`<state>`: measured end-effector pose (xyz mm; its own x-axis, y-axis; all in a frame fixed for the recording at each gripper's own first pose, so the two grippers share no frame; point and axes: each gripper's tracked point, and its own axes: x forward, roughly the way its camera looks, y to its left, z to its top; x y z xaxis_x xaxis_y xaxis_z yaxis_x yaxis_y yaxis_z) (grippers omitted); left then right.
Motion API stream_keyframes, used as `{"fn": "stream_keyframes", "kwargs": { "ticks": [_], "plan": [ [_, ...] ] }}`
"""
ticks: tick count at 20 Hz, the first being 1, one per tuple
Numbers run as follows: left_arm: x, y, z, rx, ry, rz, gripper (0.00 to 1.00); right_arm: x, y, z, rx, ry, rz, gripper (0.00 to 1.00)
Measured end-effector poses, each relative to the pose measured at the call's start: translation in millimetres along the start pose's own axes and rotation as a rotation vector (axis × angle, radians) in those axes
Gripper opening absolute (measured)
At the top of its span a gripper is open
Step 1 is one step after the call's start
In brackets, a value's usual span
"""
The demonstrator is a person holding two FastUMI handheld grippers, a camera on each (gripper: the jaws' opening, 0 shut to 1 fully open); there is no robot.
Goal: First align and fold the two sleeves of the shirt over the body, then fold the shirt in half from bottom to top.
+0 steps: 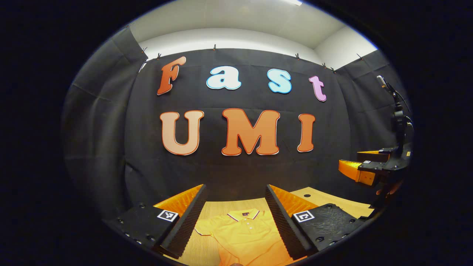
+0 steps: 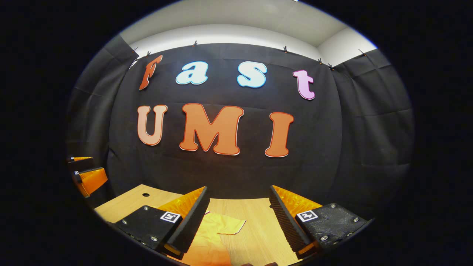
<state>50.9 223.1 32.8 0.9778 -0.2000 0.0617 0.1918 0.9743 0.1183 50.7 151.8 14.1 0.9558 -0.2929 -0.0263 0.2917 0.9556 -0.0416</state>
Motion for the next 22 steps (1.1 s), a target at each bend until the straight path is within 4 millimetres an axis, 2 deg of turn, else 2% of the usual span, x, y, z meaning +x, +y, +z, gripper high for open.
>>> {"fn": "stream_keyframes", "kwargs": {
  "ticks": [2, 4, 6, 8, 12, 15, 18, 22],
  "plan": [
    [1, 5, 4, -0.010, -0.008, 0.017, 0.97, 11, 3, -4, 0.005, 0.003, 0.021, 0.98],
    [1, 6, 8, -0.015, -0.013, 0.029, 0.97, 27, 0, -19, 0.017, 0.048, 0.007, 1.00],
    [5, 22, 5, 0.010, 0.000, 0.087, 0.97, 43, 1, -26, 0.016, 0.062, 0.014, 0.98],
    [11, 25, 8, 0.033, -0.005, 0.108, 0.98, 61, 2, -36, 0.007, 0.067, 0.025, 0.98],
    [27, 27, 22, 0.069, -0.037, 0.158, 0.98, 99, 12, -79, 0.006, 0.215, 0.073, 0.98],
    [37, 23, 12, 0.083, -0.008, 0.163, 0.97, 125, 13, -92, -0.040, 0.261, 0.087, 0.98],
    [40, 28, 12, 0.048, -0.018, 0.194, 0.96, 150, 19, -124, -0.027, 0.379, 0.123, 0.98],
    [44, 36, 0, 0.051, 0.025, 0.251, 0.95, 176, 23, -170, -0.001, 0.546, 0.157, 0.98]
  ]
}}
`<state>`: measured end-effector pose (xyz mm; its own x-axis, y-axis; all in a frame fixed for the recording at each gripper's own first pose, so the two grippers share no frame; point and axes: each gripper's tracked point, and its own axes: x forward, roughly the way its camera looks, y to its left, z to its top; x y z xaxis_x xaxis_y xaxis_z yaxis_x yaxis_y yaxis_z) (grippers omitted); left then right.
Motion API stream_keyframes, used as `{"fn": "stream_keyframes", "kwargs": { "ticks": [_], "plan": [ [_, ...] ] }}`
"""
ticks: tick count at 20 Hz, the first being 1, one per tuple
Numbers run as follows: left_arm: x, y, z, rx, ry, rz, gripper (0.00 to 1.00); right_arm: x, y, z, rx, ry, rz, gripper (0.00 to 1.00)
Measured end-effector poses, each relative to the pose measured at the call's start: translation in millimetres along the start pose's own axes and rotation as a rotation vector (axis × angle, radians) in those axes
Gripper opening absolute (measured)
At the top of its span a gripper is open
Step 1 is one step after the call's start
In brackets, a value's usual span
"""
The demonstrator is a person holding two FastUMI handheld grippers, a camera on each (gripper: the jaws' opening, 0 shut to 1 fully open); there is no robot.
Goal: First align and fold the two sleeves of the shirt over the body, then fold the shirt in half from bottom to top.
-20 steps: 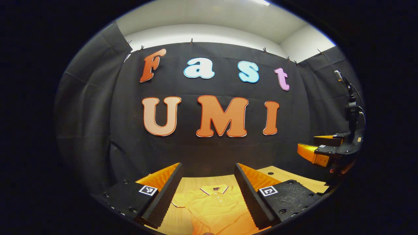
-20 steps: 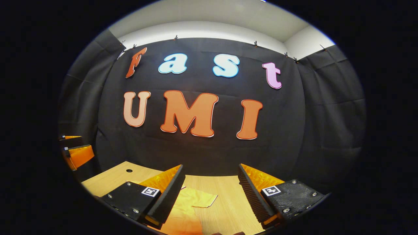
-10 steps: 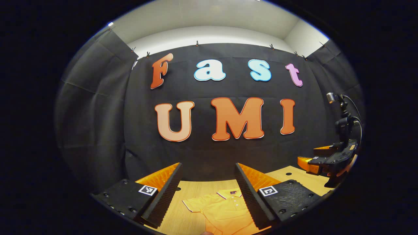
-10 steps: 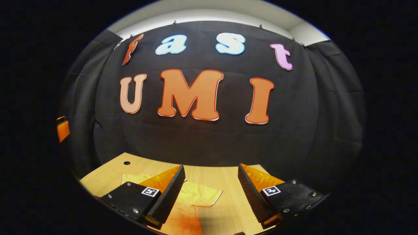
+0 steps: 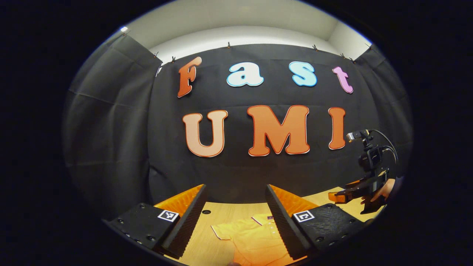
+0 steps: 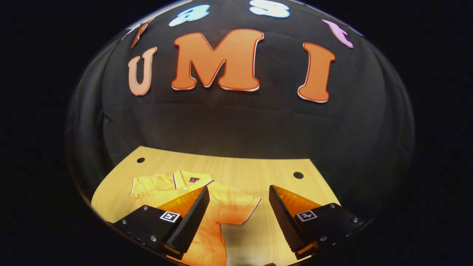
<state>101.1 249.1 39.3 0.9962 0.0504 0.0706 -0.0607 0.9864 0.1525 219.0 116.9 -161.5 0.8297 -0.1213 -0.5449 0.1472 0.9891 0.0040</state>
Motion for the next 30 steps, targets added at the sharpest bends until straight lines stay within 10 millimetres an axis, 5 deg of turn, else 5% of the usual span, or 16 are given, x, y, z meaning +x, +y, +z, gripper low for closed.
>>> {"fn": "stream_keyframes", "kwargs": {
  "ticks": [15, 30],
  "plan": [
    [-1, 26, -51, 0.033, 0.171, 0.217, 0.96, 117, -14, -71, 0.121, 0.448, 0.074, 0.94],
    [-11, 17, -70, 0.069, 0.313, 0.273, 0.96, 183, -26, -157, 0.163, 0.759, 0.063, 0.92]
  ]
}}
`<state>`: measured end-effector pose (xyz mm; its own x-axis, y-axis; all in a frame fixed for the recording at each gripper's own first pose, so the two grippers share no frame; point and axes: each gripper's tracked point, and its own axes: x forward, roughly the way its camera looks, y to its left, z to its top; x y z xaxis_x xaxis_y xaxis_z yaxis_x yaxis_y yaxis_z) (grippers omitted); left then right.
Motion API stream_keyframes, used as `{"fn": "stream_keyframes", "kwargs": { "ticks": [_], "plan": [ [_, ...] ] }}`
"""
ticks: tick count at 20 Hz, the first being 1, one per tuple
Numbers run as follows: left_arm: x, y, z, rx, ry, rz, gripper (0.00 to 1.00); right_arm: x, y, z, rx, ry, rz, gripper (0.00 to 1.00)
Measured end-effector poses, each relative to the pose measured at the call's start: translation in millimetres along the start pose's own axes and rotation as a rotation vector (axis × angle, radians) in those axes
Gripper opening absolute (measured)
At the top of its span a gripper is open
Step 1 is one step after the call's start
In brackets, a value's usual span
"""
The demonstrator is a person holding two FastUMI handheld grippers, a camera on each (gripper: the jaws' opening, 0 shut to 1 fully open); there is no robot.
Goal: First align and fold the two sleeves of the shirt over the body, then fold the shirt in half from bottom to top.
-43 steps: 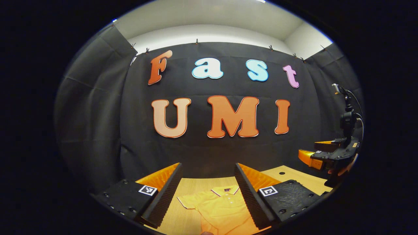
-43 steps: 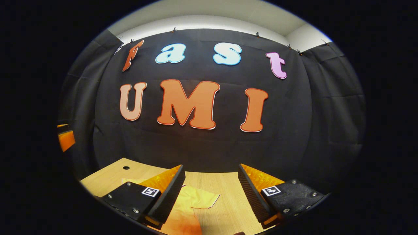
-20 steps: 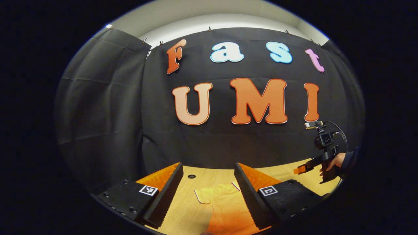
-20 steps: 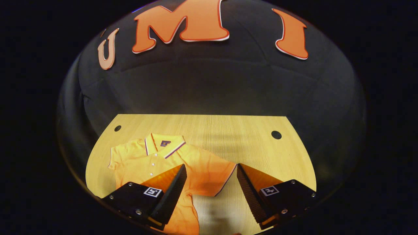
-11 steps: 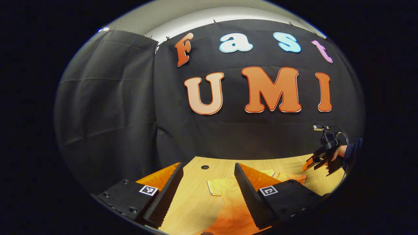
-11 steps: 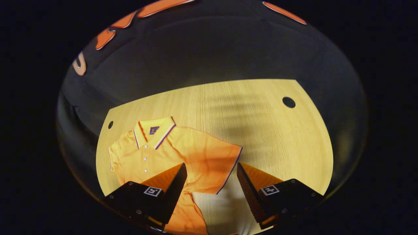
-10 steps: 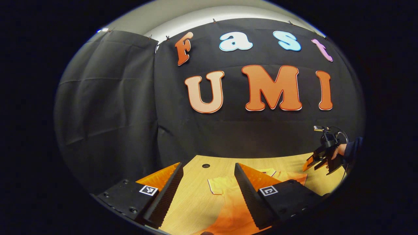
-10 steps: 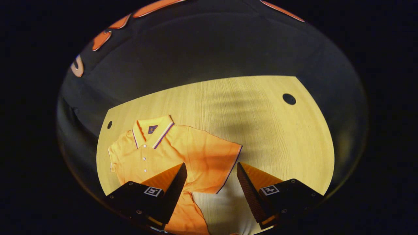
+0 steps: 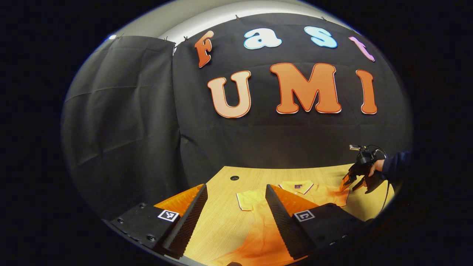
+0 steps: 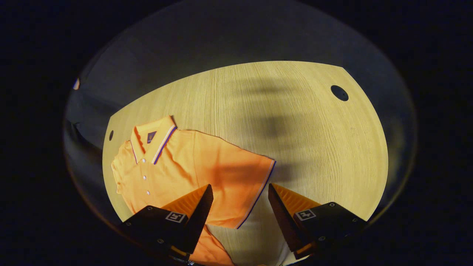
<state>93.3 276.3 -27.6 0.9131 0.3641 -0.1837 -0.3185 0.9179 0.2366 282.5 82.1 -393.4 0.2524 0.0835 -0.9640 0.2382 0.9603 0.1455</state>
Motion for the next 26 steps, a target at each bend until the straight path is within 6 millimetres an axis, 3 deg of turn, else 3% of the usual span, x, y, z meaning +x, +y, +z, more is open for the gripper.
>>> {"fn": "stream_keyframes", "kwargs": {
  "ticks": [2, 4, 5, 6, 8, 11, 13, 15, 16, 19, 26],
  "plan": [
    [3, -2, 0, 0.006, 0.017, -0.004, 0.97, 12, -8, -10, -0.008, 0.047, -0.037, 0.91],
    [6, -5, -2, 0.014, 0.022, -0.012, 0.97, 20, -7, -17, -0.014, 0.088, -0.031, 0.84],
    [7, -7, -4, 0.022, 0.024, -0.017, 0.98, 20, -9, -16, -0.022, 0.086, -0.044, 0.75],
    [7, -11, -5, 0.030, 0.027, -0.020, 0.99, 24, -8, -13, -0.021, 0.074, -0.040, 0.78],
    [3, -24, -10, 0.037, 0.030, -0.027, 0.99, 25, -16, -13, -0.034, 0.084, -0.086, 0.69],
    [7, -31, -17, 0.034, 0.045, -0.034, 0.99, 23, -16, -8, -0.064, 0.062, -0.080, 0.34],
    [8, -33, -18, 0.028, 0.052, -0.040, 0.99, 23, -14, -5, -0.067, 0.044, -0.050, 0.22],
    [10, -35, -17, 0.032, 0.051, -0.044, 0.99, 23, 2, -7, -0.030, 0.069, 0.054, 0.10],
    [9, -36, -16, 0.036, 0.050, -0.045, 0.99, 16, 15, -6, 0.004, 0.077, 0.114, 0.10],
    [9, -36, -16, 0.038, 0.053, -0.052, 0.99, 4, 20, 18, -0.028, -0.029, 0.129, 0.10],
    [5, -27, -28, 0.036, 0.086, -0.031, 1.00, -30, 80, 27, -0.090, -0.062, 0.226, 0.10]
  ]
}}
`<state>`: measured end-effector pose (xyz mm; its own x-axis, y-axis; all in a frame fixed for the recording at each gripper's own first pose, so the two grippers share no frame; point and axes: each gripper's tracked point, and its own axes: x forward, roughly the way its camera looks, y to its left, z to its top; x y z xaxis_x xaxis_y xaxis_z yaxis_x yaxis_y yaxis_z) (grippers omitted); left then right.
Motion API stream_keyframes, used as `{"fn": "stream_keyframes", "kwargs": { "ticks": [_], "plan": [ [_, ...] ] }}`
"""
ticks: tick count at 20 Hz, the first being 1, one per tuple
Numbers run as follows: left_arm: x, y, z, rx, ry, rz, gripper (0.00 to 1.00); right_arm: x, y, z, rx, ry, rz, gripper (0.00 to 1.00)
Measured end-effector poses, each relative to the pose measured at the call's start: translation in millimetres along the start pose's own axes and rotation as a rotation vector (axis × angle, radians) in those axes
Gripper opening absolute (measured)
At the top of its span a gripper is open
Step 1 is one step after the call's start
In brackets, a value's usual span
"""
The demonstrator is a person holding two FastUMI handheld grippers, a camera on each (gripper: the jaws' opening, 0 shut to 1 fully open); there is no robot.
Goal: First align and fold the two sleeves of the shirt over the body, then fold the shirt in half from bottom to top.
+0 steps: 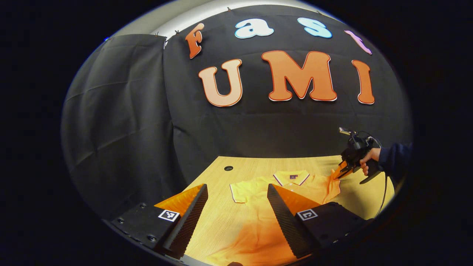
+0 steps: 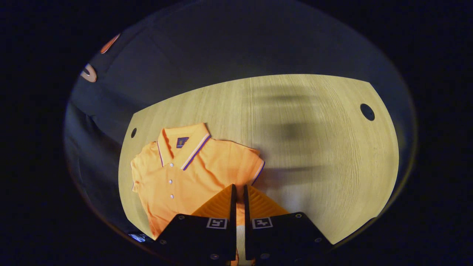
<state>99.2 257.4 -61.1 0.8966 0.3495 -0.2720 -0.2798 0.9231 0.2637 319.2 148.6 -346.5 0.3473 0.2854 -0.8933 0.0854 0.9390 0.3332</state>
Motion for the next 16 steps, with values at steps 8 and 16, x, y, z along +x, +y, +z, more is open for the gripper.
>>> {"fn": "stream_keyframes", "kwargs": {
  "ticks": [8, 16],
  "plan": [
    [2, 12, -10, -0.010, 0.033, 0.040, 0.99, -5, 75, 7, 0.004, 0.031, 0.152, 0.10],
    [29, 37, -21, -0.079, 0.085, 0.050, 0.99, -29, 92, 11, -0.052, -0.043, 0.187, 0.81]
  ]
}}
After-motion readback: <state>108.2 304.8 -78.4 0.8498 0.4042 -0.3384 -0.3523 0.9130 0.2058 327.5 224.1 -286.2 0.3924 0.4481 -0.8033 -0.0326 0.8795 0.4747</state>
